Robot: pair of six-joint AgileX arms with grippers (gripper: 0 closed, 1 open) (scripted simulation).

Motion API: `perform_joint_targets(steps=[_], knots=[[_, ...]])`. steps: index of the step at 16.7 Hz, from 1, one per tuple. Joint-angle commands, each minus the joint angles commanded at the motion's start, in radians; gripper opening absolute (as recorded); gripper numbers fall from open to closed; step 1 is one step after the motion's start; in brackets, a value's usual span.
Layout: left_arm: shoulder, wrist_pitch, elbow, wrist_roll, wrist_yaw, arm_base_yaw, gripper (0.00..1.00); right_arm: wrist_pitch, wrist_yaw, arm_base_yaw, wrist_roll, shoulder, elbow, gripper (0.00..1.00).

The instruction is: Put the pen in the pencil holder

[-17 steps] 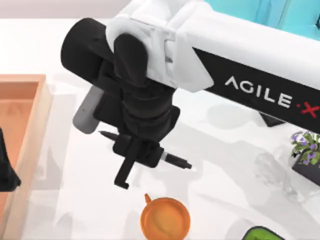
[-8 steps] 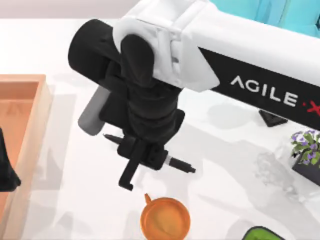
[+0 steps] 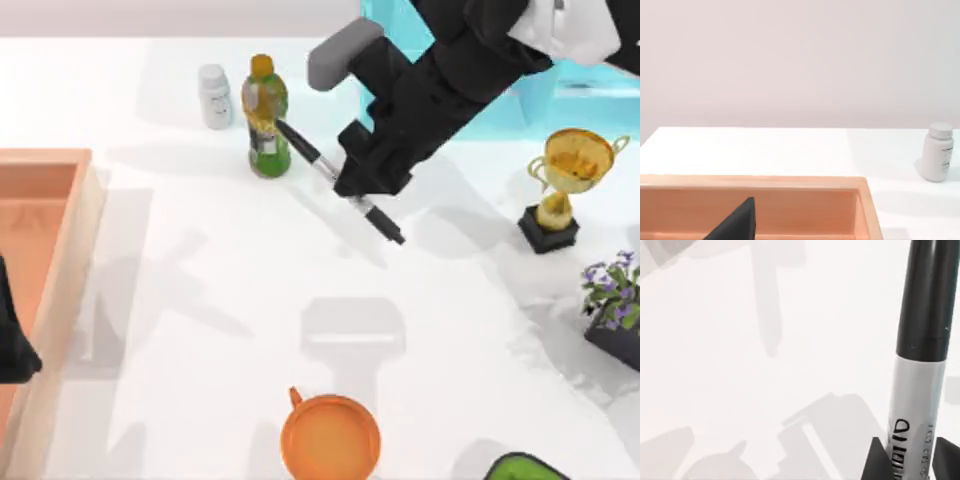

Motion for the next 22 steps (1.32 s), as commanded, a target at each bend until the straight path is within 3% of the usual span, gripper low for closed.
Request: perform_joint_targets(steps=[8,13,17,22], knots=[[0.000,0.000,0.000,0.000,0.000,0.000,1.00,0.561,-0.715,-0.639,-0.231,-0.089,-0.304,0.00],[0.000,0.000,0.000,0.000,0.000,0.000,1.00,0.825,-1.069,-0.984,-0.349,-0.086,-0.491,0.00],[0.000,0.000,0.000,0.000,0.000,0.000,1.00,0.936,-1.232,-1.156,-0.403,-0.089,-0.577,0.00],[0.000,0.000,0.000,0.000,0.000,0.000,1.00,0.957,-1.267,-1.194,-0.414,-0.092,-0.595,0.00]])
